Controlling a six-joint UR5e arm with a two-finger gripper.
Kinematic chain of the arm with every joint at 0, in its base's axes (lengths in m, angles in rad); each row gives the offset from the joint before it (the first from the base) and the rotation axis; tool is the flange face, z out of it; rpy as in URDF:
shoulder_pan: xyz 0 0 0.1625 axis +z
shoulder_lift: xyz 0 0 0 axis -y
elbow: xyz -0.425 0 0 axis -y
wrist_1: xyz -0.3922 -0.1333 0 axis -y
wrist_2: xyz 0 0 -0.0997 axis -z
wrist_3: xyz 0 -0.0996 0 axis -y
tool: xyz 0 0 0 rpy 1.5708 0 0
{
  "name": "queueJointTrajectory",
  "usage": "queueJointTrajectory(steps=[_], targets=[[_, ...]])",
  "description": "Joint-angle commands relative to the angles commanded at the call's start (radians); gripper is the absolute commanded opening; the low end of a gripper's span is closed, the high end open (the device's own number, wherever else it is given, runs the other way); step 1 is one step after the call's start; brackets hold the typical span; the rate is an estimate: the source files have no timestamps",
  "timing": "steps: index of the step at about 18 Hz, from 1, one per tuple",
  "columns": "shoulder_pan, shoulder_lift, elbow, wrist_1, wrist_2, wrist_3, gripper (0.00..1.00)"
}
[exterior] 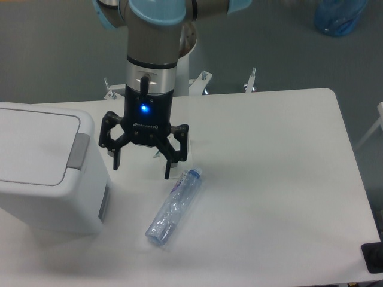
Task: Open the trash can
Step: 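Lower the gripper above the table beside the trash can lid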
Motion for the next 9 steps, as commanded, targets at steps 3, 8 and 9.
queueJointTrajectory(steps=[3,8,9], targets=[[-0.002,0.012,-0.017,-0.006,0.0,-0.008,1.0],[-0.011,0.037,-0.041,-0.006,0.003,-0.012,1.0],[-0.011,0.037,-0.041,-0.006,0.003,-0.012,1.0]])
